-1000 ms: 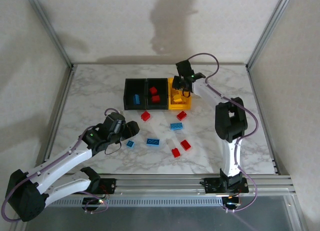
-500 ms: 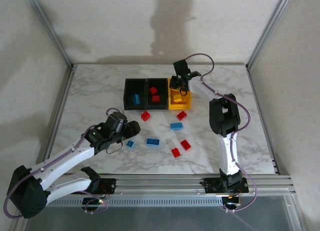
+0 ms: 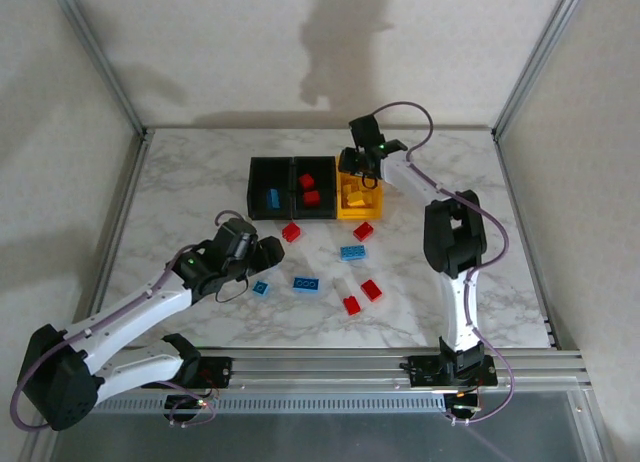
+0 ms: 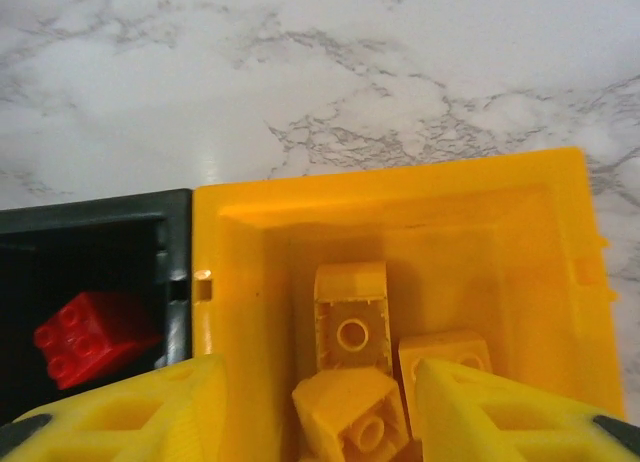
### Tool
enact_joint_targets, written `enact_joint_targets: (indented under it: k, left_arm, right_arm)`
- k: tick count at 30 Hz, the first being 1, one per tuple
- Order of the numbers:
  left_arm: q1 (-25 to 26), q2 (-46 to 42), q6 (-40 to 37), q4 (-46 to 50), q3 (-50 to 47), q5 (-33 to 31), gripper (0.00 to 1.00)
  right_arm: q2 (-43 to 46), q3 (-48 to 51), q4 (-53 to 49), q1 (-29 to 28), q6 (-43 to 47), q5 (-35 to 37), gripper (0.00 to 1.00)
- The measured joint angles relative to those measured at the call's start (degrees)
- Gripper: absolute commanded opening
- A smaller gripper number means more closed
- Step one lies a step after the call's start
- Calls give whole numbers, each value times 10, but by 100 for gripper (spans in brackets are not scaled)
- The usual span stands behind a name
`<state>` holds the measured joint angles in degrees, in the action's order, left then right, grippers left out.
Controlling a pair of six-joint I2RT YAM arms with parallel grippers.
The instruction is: Sort the legos into containers by color
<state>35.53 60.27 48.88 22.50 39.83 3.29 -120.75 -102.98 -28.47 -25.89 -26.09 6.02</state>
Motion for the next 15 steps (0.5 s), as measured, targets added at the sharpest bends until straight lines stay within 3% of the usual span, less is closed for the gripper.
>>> enact_joint_targets:
  k: [8,15]
  left_arm:
    - [0,48,0,-1,26,-13,72]
    - [3,164,-31,-12,97,-33,78]
  right_arm:
    - [181,155,43,-32,-1,4,49]
    - [344,386,102,-63,-22,-15,48]
